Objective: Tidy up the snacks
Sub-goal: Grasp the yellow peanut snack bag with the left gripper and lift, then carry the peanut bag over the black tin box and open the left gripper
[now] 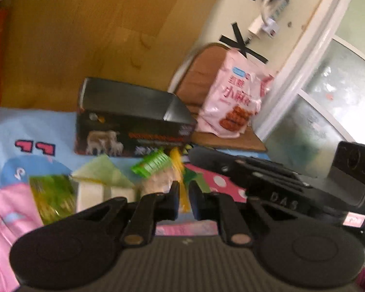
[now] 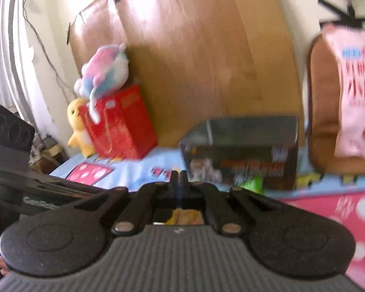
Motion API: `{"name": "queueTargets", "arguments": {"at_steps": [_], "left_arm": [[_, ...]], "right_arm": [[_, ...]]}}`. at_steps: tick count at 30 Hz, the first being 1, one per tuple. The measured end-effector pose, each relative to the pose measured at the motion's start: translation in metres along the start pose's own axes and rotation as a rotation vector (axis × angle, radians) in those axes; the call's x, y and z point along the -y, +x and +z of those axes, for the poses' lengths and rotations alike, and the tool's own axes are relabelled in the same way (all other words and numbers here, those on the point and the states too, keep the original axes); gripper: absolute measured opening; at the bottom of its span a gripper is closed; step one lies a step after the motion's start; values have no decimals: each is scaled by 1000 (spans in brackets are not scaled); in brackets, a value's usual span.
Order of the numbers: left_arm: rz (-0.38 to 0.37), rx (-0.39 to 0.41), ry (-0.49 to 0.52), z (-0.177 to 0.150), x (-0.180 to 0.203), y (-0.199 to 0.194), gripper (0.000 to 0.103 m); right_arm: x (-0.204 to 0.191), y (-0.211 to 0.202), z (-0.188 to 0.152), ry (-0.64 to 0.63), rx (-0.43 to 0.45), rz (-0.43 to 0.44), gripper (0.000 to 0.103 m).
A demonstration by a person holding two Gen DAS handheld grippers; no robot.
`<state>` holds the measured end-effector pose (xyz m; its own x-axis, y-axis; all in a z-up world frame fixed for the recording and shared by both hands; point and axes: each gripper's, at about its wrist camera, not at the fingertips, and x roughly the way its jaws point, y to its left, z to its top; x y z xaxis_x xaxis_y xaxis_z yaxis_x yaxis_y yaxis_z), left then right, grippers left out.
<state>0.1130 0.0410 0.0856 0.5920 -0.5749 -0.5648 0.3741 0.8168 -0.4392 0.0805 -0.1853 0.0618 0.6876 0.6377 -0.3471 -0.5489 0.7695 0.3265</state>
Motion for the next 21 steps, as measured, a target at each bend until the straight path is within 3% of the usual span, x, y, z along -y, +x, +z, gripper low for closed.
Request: {"name": "queueTargets", "arguments": {"at_steps": [4,8,10,12,15,19,20,21], "left_arm": [[36,27,-52,-3,-22,-8,16],[65,2,-130,-6,-44,0,17],[64,-12,-104,-6,-39,6,23],[57,-28,-68,-6,-31,13,29],[42,-67,-29,-7,-23,30,37],[48,-119,-40,-16,-24,53,43],[52,-118,-46,-18,-26,54,45],[49,-112,-54,-19,-27,52,49]], "right_arm": [[23,4,-3,55,-8,-34,9],[38,15,-24,99,-82,-59,30],[41,13,-34,128,-95,-62,36],[44,5,-41,168,-92,-66,57],[41,-7,-52,190,-95,-70,65],[31,6,-61,165,-138,-70,63],[27,10,-60,144,-140,-65,50],[23,12,-58,131,-139,-35,28]]}}
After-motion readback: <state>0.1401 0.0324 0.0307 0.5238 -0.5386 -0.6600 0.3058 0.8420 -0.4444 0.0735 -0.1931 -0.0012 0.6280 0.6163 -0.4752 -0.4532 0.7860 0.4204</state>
